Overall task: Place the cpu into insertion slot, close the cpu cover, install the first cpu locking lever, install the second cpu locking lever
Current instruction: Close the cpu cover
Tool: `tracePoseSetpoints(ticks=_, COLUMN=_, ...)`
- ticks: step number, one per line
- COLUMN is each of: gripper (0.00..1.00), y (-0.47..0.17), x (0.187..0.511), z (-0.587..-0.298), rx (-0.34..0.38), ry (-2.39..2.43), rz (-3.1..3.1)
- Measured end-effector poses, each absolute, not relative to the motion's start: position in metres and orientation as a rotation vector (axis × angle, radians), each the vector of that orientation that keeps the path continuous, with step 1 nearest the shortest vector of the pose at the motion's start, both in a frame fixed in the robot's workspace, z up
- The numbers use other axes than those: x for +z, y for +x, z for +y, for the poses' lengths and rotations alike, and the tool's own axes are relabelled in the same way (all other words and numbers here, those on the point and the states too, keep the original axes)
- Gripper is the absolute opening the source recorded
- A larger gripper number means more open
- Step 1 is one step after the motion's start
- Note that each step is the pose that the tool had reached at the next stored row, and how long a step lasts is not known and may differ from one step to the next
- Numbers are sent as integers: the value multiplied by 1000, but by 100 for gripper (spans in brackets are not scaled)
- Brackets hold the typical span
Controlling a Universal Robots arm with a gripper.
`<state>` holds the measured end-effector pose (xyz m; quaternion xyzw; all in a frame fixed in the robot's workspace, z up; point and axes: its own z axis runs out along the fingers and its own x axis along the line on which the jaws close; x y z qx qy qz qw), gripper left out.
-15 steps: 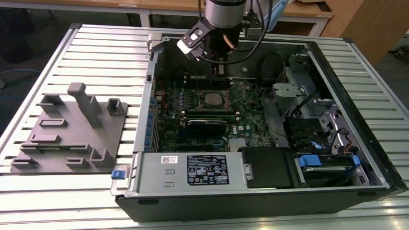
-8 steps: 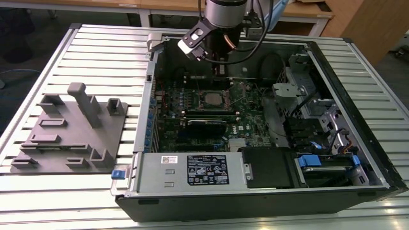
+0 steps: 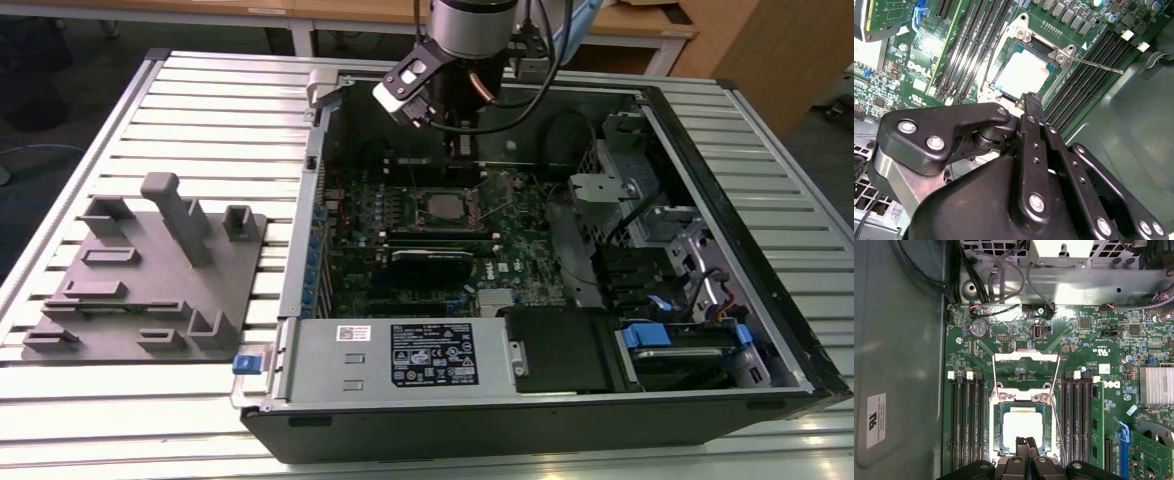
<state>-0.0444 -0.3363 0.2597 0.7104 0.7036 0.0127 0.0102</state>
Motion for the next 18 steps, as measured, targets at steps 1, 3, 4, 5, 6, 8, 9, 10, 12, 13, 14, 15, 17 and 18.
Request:
tracePoseSetpoints(ticks=1, gripper=10, y=-44, x=260, z=-336, rx=40, ry=2218, rz=2196)
tracePoseSetpoints(ticks=3, gripper=10, y=-44, x=260, z=-336, rx=40, ry=2218, rz=2196)
tracePoseSetpoints(ticks=4, gripper=10, y=-43, x=260, z=-336, rx=40, ry=2217, rz=2196)
tracePoseSetpoints(ticks=5, gripper=10, y=-43, x=260, z=-336, rx=40, ry=2218, rz=2196)
tracePoseSetpoints(ticks=6, gripper=10, y=-41, x=260, z=-336, rx=39, ry=2218, rz=2196)
tracePoseSetpoints(ticks=8, gripper=10, y=-39, x=259, z=-336, rx=39, ry=2218, rz=2196)
tracePoseSetpoints(ticks=9, gripper=10, y=-38, x=259, z=-336, rx=40, ry=2218, rz=2196)
tracePoseSetpoints(ticks=10, gripper=10, y=-37, x=259, z=-336, rx=40, ry=2218, rz=2196)
tracePoseSetpoints(ticks=12, gripper=10, y=-37, x=259, z=-336, rx=40, ry=2218, rz=2196)
tracePoseSetpoints(ticks=13, gripper=10, y=-37, x=259, z=-336, rx=40, ry=2218, rz=2196)
tracePoseSetpoints(ticks=14, gripper=10, y=-37, x=259, z=-336, rx=40, ry=2218, rz=2196)
tracePoseSetpoints(ticks=15, gripper=10, y=-37, x=259, z=-336, rx=40, ry=2218, rz=2196)
tracePoseSetpoints(ticks=17, gripper=10, y=-37, x=259, z=-336, rx=40, ry=2218, rz=2196)
tracePoseSetpoints(ticks=18, gripper=10, y=-36, x=259, z=-336, rx=40, ry=2217, rz=2196)
